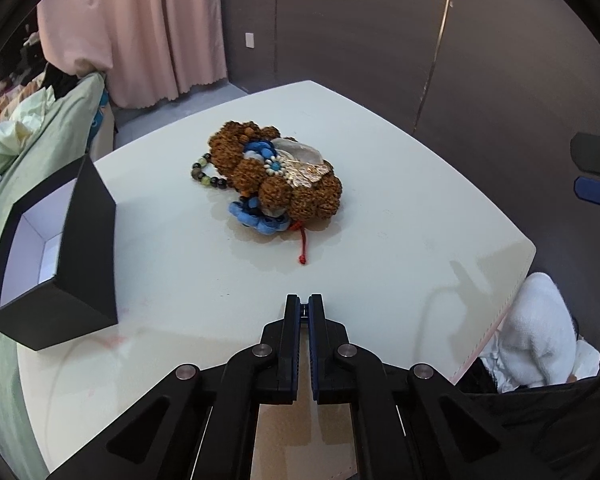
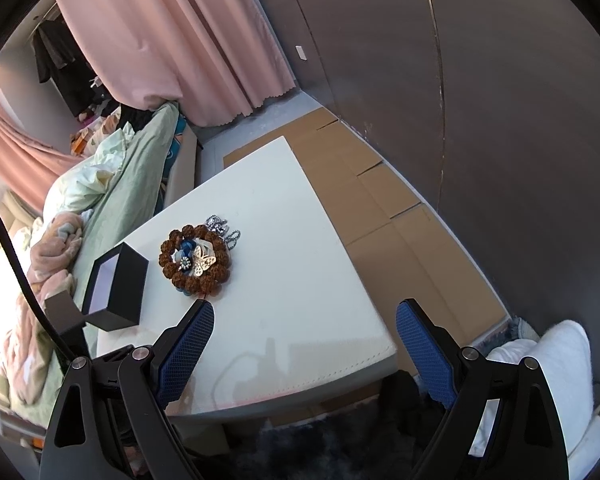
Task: Organize jewelry
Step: 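Reach the left gripper to the small silver ring and close on it, then carry the ring into the black box and open the left gripper, then lower the right gripper onto the brown bead bracelet and grasp it, then lift the brown bracelet into the black box and open the right gripper, then grasp the white mesh pouch with the left gripper, then carry the white pouch into the black box and release it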
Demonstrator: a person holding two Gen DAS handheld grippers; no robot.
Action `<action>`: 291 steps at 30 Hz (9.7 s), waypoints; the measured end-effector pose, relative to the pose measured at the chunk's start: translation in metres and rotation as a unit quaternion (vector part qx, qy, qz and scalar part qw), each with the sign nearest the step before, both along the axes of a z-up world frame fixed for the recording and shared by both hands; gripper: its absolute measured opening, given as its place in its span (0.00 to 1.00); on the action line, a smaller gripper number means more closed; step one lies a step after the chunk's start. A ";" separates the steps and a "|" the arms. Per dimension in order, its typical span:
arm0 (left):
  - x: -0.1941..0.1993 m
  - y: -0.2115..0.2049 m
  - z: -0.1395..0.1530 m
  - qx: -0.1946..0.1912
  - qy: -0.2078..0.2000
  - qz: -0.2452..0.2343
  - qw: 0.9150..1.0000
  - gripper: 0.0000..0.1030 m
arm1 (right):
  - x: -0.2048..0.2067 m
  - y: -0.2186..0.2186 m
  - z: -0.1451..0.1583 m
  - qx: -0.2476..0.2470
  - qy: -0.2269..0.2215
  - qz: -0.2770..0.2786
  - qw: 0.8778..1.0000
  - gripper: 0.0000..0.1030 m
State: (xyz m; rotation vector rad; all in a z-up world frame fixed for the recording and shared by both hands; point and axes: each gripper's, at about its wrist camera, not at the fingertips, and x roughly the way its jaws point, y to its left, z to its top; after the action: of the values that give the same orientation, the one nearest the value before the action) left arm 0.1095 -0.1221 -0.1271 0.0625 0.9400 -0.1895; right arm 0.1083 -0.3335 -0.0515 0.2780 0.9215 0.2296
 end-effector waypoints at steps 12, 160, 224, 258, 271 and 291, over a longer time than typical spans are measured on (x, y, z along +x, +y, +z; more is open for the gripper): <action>-0.009 0.038 0.045 -0.044 -0.048 0.044 0.997 0.04 | 0.002 0.018 -0.003 0.001 0.002 0.013 1.000 0.90; -0.035 0.258 0.117 -0.197 -0.101 0.276 0.935 0.76 | 0.075 0.216 0.042 0.169 -0.043 0.208 0.962 0.19; 0.055 0.076 0.073 -0.133 -0.046 0.118 0.983 0.77 | 0.095 0.032 -0.003 0.159 0.058 -0.006 0.986 0.85; 0.068 0.075 0.086 -0.167 -0.058 0.106 0.978 0.00 | 0.107 0.056 -0.032 0.156 0.108 0.015 0.982 0.85; 0.043 0.114 0.124 -0.206 -0.122 0.126 0.963 0.00 | 0.109 0.111 -0.038 0.134 0.115 0.074 0.981 0.74; 0.020 0.155 0.132 -0.215 -0.138 0.159 0.954 0.00 | 0.137 0.164 -0.065 0.063 0.141 0.107 0.982 0.45</action>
State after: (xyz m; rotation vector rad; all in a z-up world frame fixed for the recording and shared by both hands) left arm 0.1294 0.0325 0.0049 -0.4543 0.6026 -0.0800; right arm 0.2449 -0.1691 -0.1164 0.3340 1.2209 0.4575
